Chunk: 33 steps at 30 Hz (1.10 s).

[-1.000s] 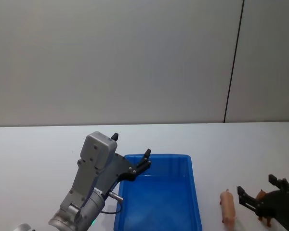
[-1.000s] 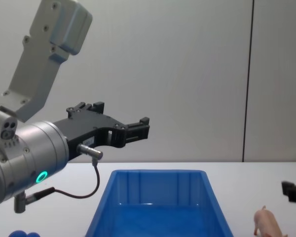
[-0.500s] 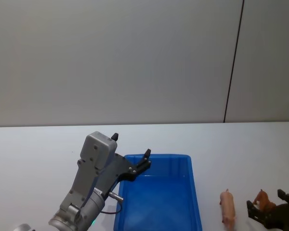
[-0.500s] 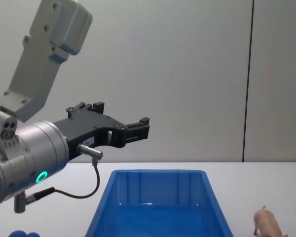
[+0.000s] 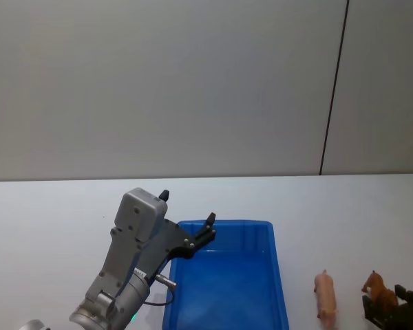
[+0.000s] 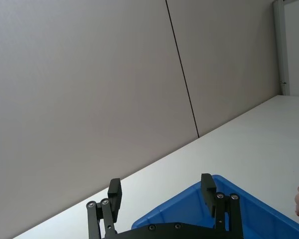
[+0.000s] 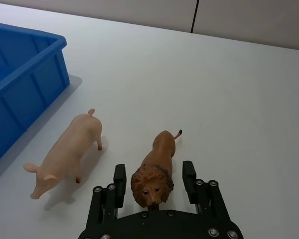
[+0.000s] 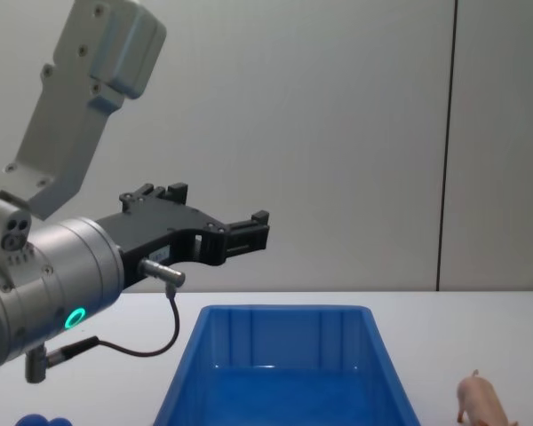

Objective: Pick up the two dolls from the table and place them into the box.

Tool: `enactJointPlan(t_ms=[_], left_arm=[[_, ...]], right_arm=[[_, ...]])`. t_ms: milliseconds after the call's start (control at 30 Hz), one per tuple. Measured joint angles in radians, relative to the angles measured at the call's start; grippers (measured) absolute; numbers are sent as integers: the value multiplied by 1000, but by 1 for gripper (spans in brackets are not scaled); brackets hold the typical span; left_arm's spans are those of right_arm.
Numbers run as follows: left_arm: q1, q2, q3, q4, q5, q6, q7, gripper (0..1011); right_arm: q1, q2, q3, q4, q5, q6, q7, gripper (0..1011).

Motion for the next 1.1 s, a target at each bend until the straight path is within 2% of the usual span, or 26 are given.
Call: enactJointPlan(t_ms=[67, 100, 133, 200, 233, 300, 367, 800, 1100], left_arm=[[0, 0, 0, 0, 0, 0, 0, 1001], [0, 0, 0, 0, 0, 0, 0, 1002], [0, 0, 0, 0, 0, 0, 0, 1001], [0, 0, 0, 0, 0, 0, 0, 1002], [0, 0, 0, 0, 0, 0, 0, 1001], [0, 0, 0, 0, 0, 0, 0, 1001], [0, 0, 0, 0, 0, 0, 0, 1001], [0, 0, 0, 0, 0, 0, 0, 1002], [0, 0, 0, 0, 0, 0, 0, 1001]], right_arm=[[0, 0, 1, 4, 2, 0, 6, 664], [1, 0, 1, 5, 3, -1, 8, 664], [1, 0, 1, 6, 3, -3, 10, 601], [1, 0, 1, 7, 3, -9, 15, 545], [1, 0, 1, 7, 3, -9, 15, 545], [1, 0, 1, 8, -1, -21, 22, 466], [2, -1, 1, 8, -5, -30, 24, 434], [36, -16, -8, -18, -60, -103, 47, 428], [97, -44, -23, -36, -87, -120, 118, 428]])
